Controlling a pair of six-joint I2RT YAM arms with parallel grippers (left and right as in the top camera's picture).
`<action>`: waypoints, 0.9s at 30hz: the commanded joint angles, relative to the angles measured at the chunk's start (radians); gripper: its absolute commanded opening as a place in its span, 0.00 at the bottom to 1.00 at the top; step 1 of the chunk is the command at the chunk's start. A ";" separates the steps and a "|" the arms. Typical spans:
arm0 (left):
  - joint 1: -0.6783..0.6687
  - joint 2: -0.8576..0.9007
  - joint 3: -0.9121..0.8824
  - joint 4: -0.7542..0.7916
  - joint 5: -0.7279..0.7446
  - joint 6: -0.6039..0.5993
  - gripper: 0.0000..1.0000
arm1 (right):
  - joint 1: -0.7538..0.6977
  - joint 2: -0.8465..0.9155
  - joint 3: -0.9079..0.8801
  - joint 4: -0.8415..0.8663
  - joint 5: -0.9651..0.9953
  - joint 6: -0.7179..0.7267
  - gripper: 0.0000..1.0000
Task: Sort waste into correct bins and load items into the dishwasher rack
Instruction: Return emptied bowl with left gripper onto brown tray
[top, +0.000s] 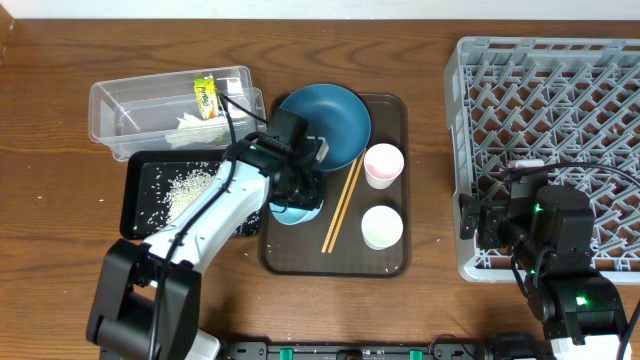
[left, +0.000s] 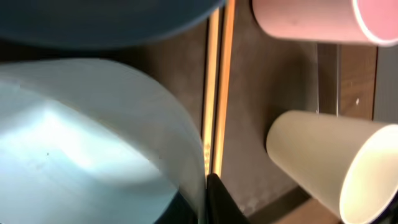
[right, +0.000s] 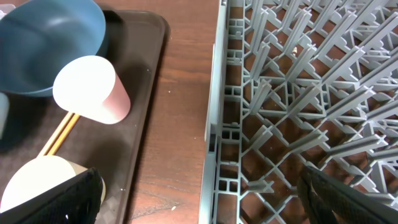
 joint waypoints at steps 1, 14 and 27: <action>0.000 0.001 0.005 0.014 -0.029 -0.013 0.17 | 0.007 0.000 0.024 -0.002 -0.005 0.010 0.99; -0.001 -0.116 0.077 -0.115 0.064 -0.012 0.37 | 0.007 0.000 0.024 -0.003 -0.007 0.010 0.99; -0.182 -0.089 0.077 -0.080 0.026 -0.012 0.41 | 0.007 0.000 0.024 -0.004 -0.008 0.010 0.99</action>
